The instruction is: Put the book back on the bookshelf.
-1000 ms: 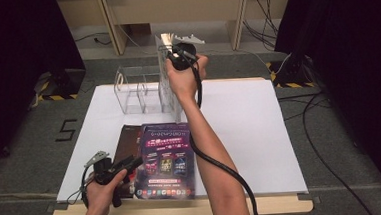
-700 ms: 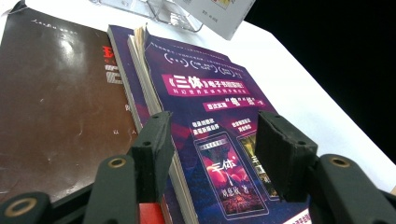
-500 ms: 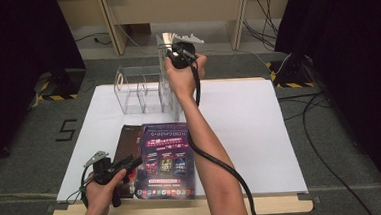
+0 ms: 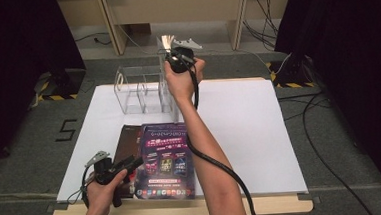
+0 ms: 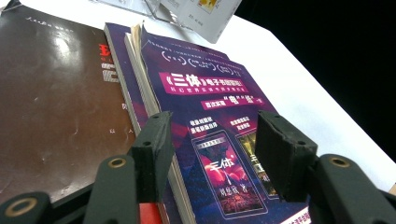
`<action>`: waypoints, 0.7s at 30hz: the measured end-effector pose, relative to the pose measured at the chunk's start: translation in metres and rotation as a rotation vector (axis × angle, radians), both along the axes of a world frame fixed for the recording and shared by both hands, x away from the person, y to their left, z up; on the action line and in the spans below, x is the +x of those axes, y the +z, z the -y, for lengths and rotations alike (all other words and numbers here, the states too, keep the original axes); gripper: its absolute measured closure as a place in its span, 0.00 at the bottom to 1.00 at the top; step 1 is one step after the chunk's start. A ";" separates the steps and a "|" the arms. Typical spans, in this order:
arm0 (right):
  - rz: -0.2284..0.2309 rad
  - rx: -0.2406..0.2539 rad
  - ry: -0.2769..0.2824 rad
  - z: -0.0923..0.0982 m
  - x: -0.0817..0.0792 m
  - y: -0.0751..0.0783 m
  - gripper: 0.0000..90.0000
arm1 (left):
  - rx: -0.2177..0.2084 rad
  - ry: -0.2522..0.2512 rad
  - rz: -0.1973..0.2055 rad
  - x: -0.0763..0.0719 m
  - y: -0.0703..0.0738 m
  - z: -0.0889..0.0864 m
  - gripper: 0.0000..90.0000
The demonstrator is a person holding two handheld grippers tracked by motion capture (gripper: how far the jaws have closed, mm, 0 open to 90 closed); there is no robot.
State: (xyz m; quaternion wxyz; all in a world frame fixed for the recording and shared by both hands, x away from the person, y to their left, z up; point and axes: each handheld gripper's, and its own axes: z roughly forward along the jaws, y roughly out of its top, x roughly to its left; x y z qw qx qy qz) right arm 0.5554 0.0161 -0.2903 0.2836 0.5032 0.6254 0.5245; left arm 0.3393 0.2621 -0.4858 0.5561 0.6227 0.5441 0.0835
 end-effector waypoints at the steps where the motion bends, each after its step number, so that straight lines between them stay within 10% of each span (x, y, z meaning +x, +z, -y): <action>1: 0.000 0.001 -0.004 0.000 0.000 -0.001 0.83 | 0.001 0.000 -0.001 0.000 0.000 0.000 0.51; 21: -0.018 -0.017 -0.019 0.017 -0.016 -0.012 0.75 | 0.007 -0.007 0.001 -0.001 0.000 0.003 0.51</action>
